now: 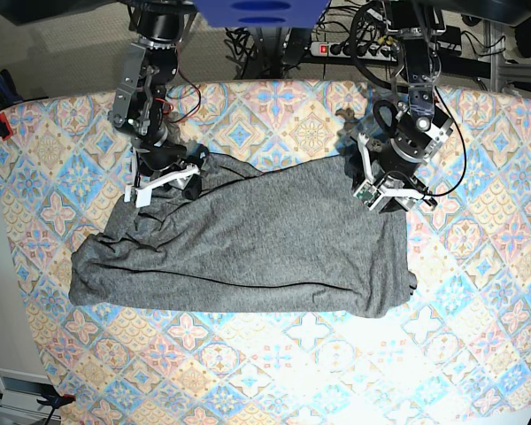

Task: Layout the t-shirt on the table in an organized manner, then fold the t-shirt properly
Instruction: 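Pull the collar edge with the right gripper away from the left gripper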

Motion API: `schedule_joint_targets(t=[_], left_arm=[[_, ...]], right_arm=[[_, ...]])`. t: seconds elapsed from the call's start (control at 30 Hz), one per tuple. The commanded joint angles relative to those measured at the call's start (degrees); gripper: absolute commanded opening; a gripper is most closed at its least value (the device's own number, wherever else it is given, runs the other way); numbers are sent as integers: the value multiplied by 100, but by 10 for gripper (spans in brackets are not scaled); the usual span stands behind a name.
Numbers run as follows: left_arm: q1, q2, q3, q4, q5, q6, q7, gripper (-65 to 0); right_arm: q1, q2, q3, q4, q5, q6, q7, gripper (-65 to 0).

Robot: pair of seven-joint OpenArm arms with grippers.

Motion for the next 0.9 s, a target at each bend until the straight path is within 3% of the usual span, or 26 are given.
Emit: schedule_joint_targets(t=[0.0, 0.1, 0.3, 0.33, 0.53, 0.67, 0.87], left_arm=[[-59, -24, -24, 117, -41, 36, -109, -312], [-6, -24, -32, 117, -41, 36, -118, -312], [12, -24, -15, 117, -41, 36, -118, -312], [21, -24, -15, 117, -41, 36, -118, -312], [21, -24, -6, 117, -41, 36, -118, -312], [29, -24, 3, 117, -33, 36, -109, -313], [29, -60, 310, -85, -15, 36, -118, -313]], right_arm=[[-44, -23, -40, -5, -76, -79, -235, -375], [-52, -15, -40, -32, -76, -79, -253, -415], [-88, 144, -164, -40, -85, -114, -279, -636], [-96, 144, -164, -40, -94, -114, -288, -650], [-88, 144, -137, 109, -1052, -123, -235, -650], [-61, 144, 373, 285, -1729, -123, -235, -650], [-44, 144, 830, 373, -1940, -123, -235, -650]])
